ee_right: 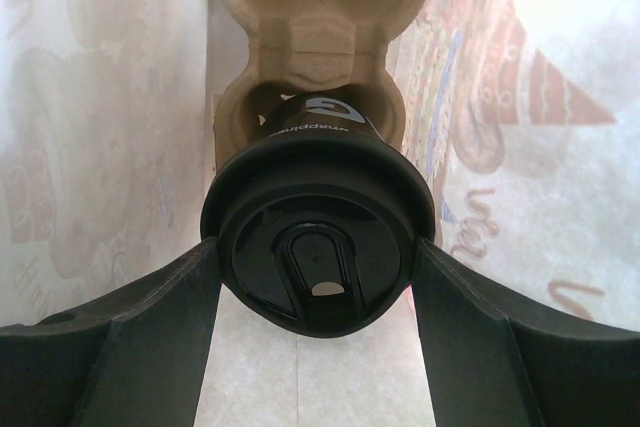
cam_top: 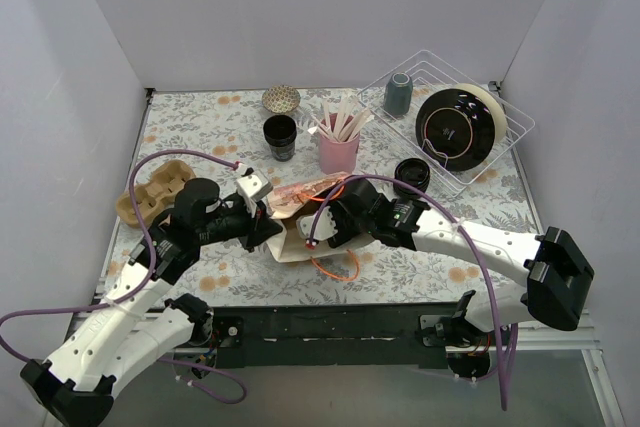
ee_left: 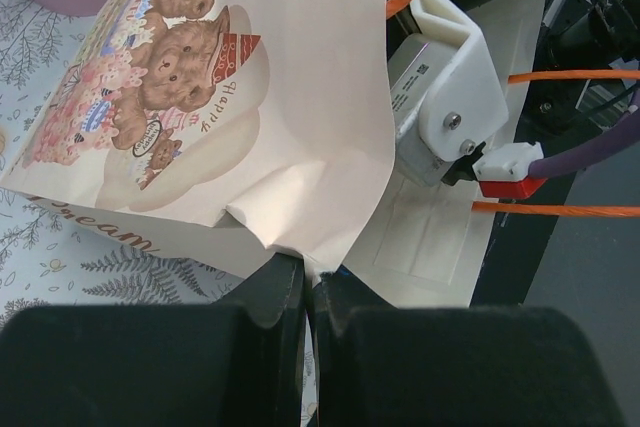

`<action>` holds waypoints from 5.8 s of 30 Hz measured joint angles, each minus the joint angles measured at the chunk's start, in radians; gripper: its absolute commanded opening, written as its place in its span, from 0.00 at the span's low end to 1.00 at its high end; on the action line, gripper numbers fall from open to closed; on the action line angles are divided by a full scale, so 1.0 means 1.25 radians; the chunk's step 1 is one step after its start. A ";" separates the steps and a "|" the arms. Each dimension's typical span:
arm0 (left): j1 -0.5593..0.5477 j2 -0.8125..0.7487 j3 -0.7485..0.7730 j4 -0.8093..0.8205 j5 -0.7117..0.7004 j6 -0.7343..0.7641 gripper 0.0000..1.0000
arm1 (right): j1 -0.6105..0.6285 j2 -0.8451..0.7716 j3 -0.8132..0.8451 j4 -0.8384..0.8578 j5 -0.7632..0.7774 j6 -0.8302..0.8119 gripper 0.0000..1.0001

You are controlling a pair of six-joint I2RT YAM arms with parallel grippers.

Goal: Pack the takeout coffee

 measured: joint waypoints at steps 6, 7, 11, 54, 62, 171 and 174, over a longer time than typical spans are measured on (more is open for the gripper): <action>0.000 0.008 -0.004 0.003 0.006 -0.008 0.00 | -0.003 0.007 -0.027 0.050 -0.012 -0.031 0.14; 0.000 0.010 -0.004 0.004 0.009 -0.013 0.00 | -0.004 0.009 -0.031 0.060 -0.013 -0.036 0.14; 0.000 0.022 -0.004 0.016 0.024 -0.034 0.00 | -0.007 0.022 -0.042 0.094 -0.018 -0.050 0.14; 0.008 0.026 -0.004 0.026 -0.050 -0.033 0.00 | -0.069 0.226 0.040 0.291 -0.057 -0.073 0.14; 0.009 0.026 -0.004 0.034 -0.069 -0.033 0.00 | -0.069 0.247 0.064 0.291 -0.055 -0.049 0.29; -0.007 0.246 0.220 -0.061 -0.035 0.003 0.00 | 0.005 -0.046 0.094 -0.198 0.037 0.255 0.61; -0.007 0.243 0.216 -0.055 -0.034 0.003 0.00 | 0.005 -0.044 0.088 -0.183 0.065 0.255 0.61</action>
